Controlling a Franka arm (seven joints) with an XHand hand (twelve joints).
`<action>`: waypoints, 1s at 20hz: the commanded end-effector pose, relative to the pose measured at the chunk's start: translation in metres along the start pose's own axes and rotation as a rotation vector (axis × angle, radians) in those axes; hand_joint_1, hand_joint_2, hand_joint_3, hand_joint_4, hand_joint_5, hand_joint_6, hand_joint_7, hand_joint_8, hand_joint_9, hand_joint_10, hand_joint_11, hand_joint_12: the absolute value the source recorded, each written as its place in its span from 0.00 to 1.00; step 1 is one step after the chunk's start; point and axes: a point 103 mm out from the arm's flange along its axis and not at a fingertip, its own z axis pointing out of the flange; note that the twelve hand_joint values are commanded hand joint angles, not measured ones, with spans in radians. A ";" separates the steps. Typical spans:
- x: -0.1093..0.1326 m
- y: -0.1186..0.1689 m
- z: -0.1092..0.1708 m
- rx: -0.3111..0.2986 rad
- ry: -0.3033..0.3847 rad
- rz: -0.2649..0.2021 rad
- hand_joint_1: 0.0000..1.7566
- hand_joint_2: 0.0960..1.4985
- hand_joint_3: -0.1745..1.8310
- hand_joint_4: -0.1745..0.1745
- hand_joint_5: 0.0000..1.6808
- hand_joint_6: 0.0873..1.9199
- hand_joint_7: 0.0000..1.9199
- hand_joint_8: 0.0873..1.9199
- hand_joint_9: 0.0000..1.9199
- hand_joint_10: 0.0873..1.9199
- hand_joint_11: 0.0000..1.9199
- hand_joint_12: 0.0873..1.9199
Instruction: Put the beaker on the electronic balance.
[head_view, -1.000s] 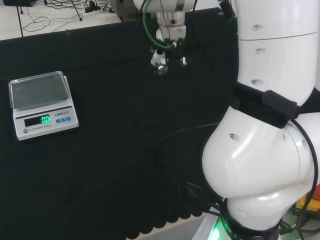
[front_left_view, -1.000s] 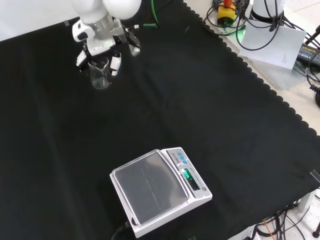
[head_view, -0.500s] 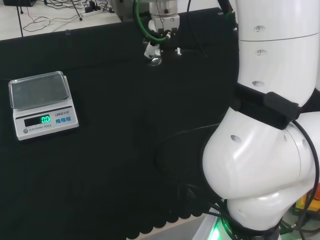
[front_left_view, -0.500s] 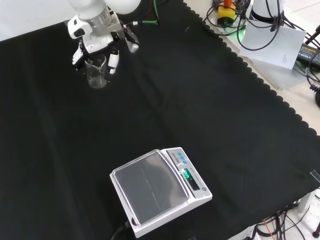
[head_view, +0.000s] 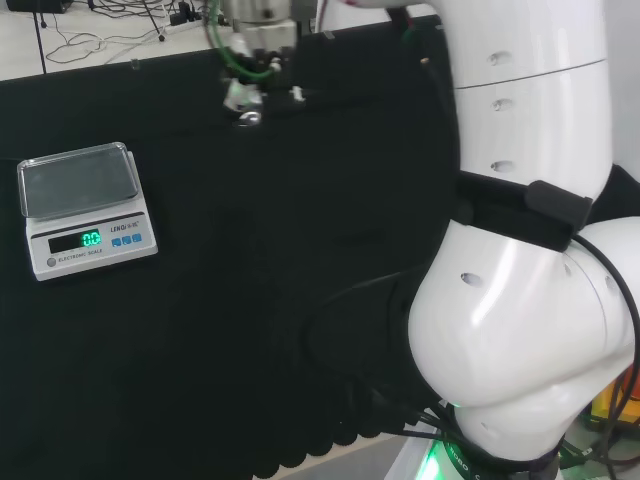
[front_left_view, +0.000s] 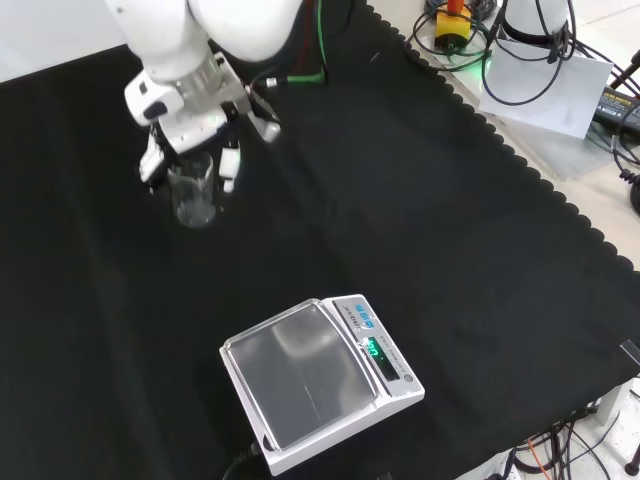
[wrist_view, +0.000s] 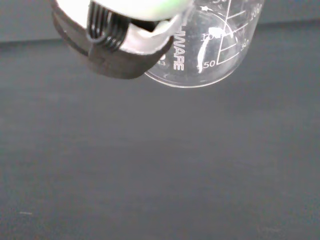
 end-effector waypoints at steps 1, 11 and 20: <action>0.177 -0.009 0.021 0.079 0.016 -0.262 0.61 0.70 0.25 0.12 0.45 0.71 0.33 0.72 0.44 0.59 0.48 0.58; 0.235 -0.017 0.047 0.133 0.011 -0.369 0.61 0.68 0.27 0.11 0.46 0.71 0.33 0.72 0.44 0.59 0.48 0.58; 0.246 -0.032 0.060 0.168 0.033 -0.465 0.61 0.68 0.28 0.11 0.46 0.71 0.33 0.72 0.44 0.59 0.48 0.58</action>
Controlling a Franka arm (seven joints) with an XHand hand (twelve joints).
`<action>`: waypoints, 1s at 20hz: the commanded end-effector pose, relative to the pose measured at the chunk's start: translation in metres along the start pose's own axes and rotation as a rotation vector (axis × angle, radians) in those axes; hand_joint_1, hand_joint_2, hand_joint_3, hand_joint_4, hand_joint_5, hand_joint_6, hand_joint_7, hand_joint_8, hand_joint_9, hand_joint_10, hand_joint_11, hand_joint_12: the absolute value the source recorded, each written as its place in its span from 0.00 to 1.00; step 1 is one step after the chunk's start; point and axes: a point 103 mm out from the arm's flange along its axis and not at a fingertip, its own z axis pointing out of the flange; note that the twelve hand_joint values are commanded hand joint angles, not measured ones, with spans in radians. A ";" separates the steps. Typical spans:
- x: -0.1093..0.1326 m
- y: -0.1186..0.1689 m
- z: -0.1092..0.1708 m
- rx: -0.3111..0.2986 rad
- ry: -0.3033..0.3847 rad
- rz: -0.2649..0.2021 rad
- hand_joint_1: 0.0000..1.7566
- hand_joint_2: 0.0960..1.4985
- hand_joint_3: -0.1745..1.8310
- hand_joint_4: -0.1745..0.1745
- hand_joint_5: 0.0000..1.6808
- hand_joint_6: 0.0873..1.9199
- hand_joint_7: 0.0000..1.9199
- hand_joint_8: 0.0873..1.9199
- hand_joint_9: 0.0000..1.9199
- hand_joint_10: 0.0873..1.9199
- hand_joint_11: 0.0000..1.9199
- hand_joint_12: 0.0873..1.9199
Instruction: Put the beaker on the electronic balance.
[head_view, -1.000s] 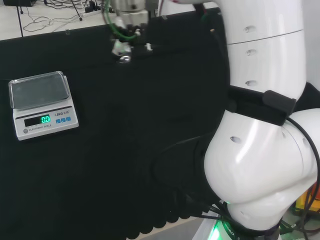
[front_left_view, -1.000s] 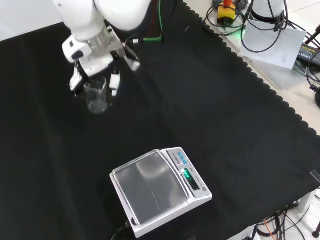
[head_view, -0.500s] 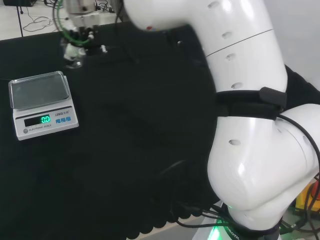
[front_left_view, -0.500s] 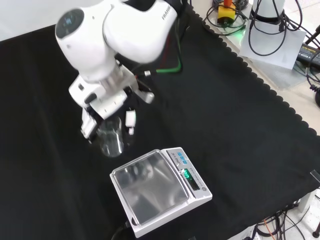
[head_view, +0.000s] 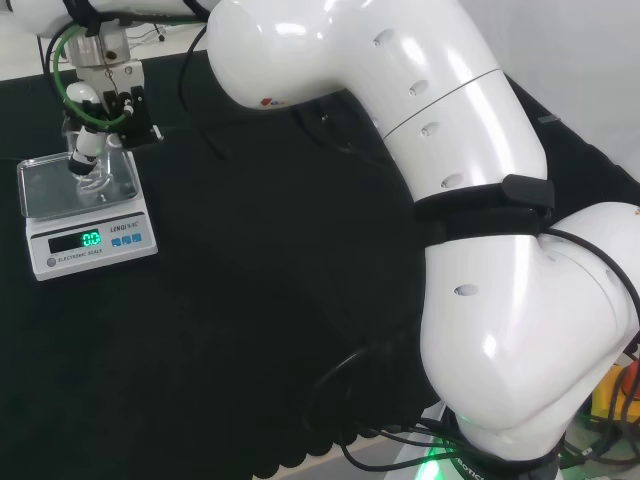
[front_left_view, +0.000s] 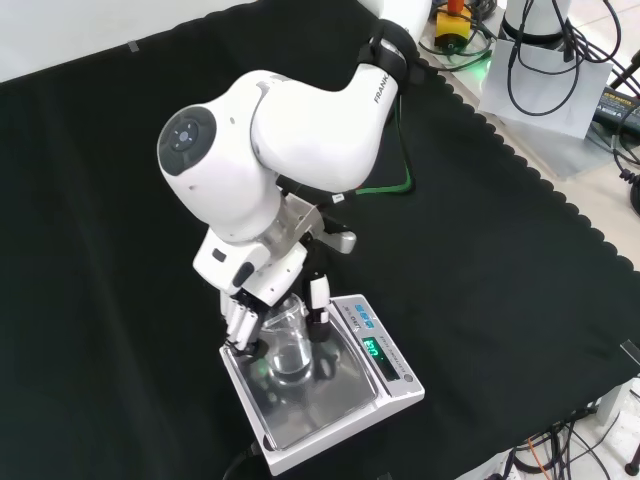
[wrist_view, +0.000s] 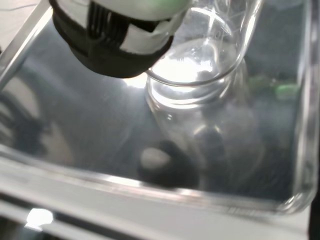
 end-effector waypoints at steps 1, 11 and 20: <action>0.019 -0.012 0.015 0.051 0.018 -0.085 0.61 0.68 0.28 0.12 0.46 0.71 0.33 0.72 0.44 0.59 0.48 0.58; 0.017 -0.013 0.015 0.087 0.048 -0.109 0.58 0.31 0.49 0.46 0.07 0.29 0.20 0.53 0.30 0.46 0.23 0.71; -0.003 -0.024 -0.022 -0.006 0.089 -0.096 0.45 0.33 0.32 0.64 0.00 0.00 0.00 0.40 0.12 0.46 0.00 0.79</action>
